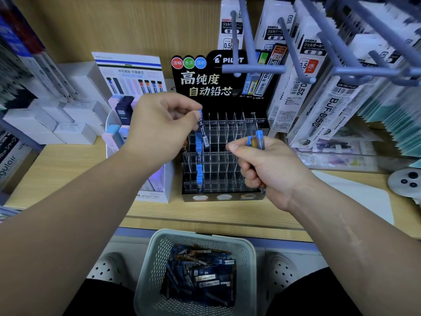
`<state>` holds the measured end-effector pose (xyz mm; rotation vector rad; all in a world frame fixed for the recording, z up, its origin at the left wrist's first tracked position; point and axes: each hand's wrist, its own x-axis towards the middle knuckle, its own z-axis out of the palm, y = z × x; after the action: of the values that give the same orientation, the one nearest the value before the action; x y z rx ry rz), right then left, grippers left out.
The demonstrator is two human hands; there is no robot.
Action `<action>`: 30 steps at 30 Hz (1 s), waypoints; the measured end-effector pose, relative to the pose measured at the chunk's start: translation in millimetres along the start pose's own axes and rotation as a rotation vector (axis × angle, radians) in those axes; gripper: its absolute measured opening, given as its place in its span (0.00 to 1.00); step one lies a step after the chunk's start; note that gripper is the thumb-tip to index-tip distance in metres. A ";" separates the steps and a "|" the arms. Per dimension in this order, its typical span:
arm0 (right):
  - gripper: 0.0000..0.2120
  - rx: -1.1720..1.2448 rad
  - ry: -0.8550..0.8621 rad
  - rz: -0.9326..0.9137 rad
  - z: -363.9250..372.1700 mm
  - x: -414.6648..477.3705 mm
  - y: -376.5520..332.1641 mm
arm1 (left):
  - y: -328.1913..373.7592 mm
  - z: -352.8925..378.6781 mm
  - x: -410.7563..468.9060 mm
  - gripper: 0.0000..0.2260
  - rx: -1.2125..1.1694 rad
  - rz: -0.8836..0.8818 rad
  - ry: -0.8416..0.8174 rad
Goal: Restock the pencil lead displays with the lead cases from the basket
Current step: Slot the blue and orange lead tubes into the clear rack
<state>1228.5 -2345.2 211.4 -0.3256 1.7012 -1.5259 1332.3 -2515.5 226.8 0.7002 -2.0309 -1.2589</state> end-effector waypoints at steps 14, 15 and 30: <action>0.01 -0.008 0.010 -0.015 3.7 0.1 -0.2 | 3.7 3.8 2.6 0.05 0.416 0.205 -0.091; 0.01 -0.008 0.013 -0.014 3.1 0.1 -0.2 | 5.3 3.1 2.9 0.05 0.420 0.201 -0.098; 0.04 0.012 0.005 0.004 3.8 2.0 1.2 | 8.8 7.8 7.5 0.05 0.572 0.257 -0.170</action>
<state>1230.2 -2348.9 209.7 -0.3119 1.6946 -1.5348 1320.6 -2512.9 234.0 0.5657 -2.5588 -0.6037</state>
